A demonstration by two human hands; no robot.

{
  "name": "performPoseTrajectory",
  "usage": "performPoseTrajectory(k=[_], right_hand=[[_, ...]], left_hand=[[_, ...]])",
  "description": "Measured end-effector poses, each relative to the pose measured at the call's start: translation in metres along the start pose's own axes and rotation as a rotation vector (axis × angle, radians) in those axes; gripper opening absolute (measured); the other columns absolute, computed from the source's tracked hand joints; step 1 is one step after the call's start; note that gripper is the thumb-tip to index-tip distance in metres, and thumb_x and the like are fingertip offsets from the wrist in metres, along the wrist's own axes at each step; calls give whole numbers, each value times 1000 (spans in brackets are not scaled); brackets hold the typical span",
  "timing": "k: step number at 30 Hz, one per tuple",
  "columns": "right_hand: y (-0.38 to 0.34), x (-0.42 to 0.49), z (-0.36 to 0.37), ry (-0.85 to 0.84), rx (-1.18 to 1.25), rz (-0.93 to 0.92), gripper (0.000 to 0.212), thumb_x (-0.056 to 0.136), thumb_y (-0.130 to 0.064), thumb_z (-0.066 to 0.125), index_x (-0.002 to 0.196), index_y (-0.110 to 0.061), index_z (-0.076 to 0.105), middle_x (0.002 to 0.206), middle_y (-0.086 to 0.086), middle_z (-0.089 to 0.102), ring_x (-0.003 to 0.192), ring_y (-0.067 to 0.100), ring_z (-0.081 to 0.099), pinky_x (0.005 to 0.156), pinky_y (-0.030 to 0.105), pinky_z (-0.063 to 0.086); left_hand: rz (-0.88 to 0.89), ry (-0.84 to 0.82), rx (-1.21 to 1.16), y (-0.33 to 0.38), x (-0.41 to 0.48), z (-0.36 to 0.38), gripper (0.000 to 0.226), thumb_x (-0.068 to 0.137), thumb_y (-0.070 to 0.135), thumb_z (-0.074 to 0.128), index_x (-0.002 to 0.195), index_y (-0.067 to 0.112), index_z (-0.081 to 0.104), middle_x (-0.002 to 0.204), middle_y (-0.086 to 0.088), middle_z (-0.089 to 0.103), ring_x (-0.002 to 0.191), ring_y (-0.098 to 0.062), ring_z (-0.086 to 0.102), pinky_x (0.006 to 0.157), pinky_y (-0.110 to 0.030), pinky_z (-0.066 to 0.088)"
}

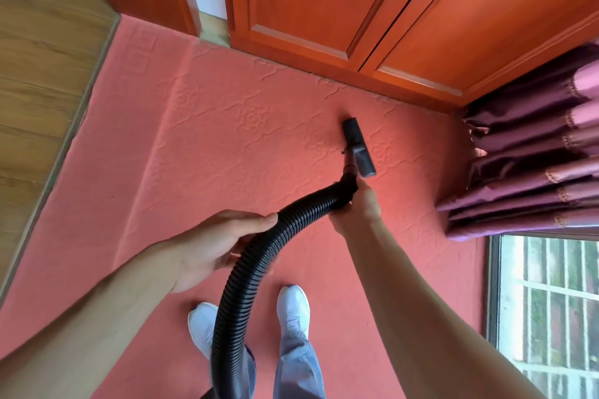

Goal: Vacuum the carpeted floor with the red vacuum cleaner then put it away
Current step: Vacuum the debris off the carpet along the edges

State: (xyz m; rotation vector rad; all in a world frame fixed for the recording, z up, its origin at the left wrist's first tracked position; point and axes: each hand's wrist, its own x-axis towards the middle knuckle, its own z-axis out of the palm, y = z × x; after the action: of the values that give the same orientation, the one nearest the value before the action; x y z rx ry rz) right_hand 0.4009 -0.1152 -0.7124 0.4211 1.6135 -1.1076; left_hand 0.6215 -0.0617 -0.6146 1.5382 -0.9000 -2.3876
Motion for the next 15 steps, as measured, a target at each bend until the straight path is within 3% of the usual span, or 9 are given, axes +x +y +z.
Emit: performPoseTrajectory(k=[3, 7, 10, 13, 15], right_hand=[[-7, 4, -7, 37, -5, -12, 31, 89, -29, 68, 110, -8, 59, 90, 12, 65, 71, 24, 63, 80, 39, 57], [-20, -19, -33, -112, 19, 8, 22, 92, -31, 64, 96, -10, 56, 69, 5, 49, 58, 14, 46, 54, 27, 42], [-14, -28, -66, -194, -1, 88, 26, 92, -34, 63, 103, -11, 57, 70, 3, 45, 58, 12, 41, 49, 23, 39], [-2, -19, -77, -103, -74, 96, 32, 90, -32, 67, 106, -7, 57, 69, 5, 50, 55, 12, 43, 48, 23, 39], [0, -7, -72, -22, -80, 86, 32, 89, -31, 68, 106, -7, 55, 66, 5, 48, 51, 12, 39, 44, 22, 37]], left_hand=[[18, 18, -18, 0, 4, 13, 45, 88, 41, 66, 109, 2, 70, 98, -17, 74, 86, -26, 70, 93, -41, 48], [23, -110, -29, 3, -3, 11, 29, 85, 35, 75, 94, 9, 70, 88, -14, 70, 82, -28, 68, 80, -34, 53], [-34, -196, -26, 2, -9, 2, 31, 82, 36, 73, 96, 8, 71, 90, -19, 71, 82, -32, 69, 79, -36, 54], [-84, -195, 8, -1, -6, 4, 38, 81, 42, 76, 98, 9, 72, 91, -22, 72, 80, -33, 71, 75, -35, 54], [-67, -102, 30, -4, -1, 13, 34, 84, 43, 74, 94, 11, 73, 92, -19, 74, 82, -31, 71, 78, -35, 53]])
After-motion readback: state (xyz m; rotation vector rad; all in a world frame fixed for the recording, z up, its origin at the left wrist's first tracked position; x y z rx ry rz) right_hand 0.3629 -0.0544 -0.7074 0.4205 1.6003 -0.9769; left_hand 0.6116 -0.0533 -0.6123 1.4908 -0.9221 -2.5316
